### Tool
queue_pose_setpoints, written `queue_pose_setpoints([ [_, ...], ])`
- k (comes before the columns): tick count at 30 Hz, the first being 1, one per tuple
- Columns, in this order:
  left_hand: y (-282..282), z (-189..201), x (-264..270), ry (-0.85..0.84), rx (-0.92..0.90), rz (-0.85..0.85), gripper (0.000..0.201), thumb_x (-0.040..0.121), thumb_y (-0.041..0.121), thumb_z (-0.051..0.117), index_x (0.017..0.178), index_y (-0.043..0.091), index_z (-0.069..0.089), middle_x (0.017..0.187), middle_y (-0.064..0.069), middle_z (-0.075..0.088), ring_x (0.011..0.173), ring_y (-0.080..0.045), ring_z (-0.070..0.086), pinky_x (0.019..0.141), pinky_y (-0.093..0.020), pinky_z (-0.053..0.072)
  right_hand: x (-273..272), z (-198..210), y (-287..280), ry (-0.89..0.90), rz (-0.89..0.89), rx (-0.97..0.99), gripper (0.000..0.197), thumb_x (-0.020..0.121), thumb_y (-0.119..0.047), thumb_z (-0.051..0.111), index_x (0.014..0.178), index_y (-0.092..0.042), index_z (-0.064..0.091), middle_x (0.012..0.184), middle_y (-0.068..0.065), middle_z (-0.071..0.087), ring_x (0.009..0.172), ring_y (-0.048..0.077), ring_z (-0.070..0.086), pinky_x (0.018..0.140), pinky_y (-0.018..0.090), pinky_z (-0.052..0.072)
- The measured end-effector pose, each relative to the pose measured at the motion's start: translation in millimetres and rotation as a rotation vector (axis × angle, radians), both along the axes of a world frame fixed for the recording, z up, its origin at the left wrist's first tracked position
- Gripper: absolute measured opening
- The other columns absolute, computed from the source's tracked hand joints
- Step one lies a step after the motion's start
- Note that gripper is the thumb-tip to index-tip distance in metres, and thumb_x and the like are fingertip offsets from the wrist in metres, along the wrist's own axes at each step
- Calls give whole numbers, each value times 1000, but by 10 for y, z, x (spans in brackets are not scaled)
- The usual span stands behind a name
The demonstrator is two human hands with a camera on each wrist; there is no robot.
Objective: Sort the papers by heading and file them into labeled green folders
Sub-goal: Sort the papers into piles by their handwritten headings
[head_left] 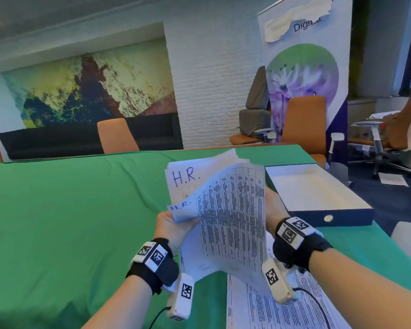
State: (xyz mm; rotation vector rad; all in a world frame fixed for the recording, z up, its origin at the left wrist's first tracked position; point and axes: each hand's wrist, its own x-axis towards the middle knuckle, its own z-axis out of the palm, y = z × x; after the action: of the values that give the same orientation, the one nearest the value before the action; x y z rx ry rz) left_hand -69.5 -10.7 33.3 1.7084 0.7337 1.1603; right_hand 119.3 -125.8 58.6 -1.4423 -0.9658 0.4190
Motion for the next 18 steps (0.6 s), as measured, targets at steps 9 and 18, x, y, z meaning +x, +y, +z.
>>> queue_pose_setpoints([
  [9, 268, -30, -210, 23, -124, 219, 21, 77, -9, 67, 99, -6, 67, 94, -12, 64, 88, -24, 57, 80, -34, 44, 552, -635, -202, -259, -88, -789, 30, 86, -10, 54, 114, -18, 60, 106, 4, 60, 77, 18, 62, 65, 31, 57],
  [18, 440, -247, -450, 123, -206, 323, 36, 74, -7, 72, 109, -3, 65, 99, -11, 63, 89, -26, 57, 82, -35, 43, 716, -994, -520, -428, -257, -1298, 104, 59, -65, 71, 140, -17, 26, 140, 12, 33, 127, 32, 39, 101, 43, 41],
])
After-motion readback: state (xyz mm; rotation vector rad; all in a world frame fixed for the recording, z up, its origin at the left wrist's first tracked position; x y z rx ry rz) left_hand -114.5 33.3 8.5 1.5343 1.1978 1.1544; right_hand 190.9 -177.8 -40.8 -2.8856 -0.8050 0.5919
